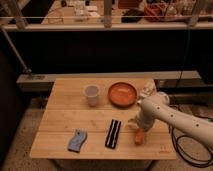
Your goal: Place the pepper in the ceramic cup
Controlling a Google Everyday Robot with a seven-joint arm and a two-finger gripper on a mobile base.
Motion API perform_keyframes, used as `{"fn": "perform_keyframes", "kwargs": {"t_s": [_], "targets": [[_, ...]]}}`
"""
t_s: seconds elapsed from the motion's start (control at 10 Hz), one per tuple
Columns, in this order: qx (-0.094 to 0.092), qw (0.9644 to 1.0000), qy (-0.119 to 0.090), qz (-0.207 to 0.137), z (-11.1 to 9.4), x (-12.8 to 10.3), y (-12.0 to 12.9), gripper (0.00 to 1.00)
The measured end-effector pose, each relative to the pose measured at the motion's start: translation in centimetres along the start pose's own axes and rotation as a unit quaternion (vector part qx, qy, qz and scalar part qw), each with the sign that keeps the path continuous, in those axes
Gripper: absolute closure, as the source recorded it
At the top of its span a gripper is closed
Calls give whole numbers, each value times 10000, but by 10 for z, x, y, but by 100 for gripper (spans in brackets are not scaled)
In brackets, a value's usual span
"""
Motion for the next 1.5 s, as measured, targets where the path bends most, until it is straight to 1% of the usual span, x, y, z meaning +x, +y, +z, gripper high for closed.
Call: {"fn": "perform_keyframes", "kwargs": {"t_s": [0.3, 0.4, 0.7, 0.9, 1.0, 1.2, 1.3, 1.5], "targets": [[-18, 10000, -92, -28, 7, 0, 3, 20], [-27, 9999, -116, -91, 14, -1, 5, 20], [-36, 9997, -142, -191, 19, -5, 3, 21], [-39, 9997, -144, -205, 19, -7, 4, 31], [-44, 9996, -149, -224, 22, -9, 6, 39], [-37, 9995, -159, -258, 24, -11, 5, 56], [-32, 9995, -168, -283, 24, -13, 4, 67], [6, 9995, -168, -271, 18, -13, 5, 86]]}}
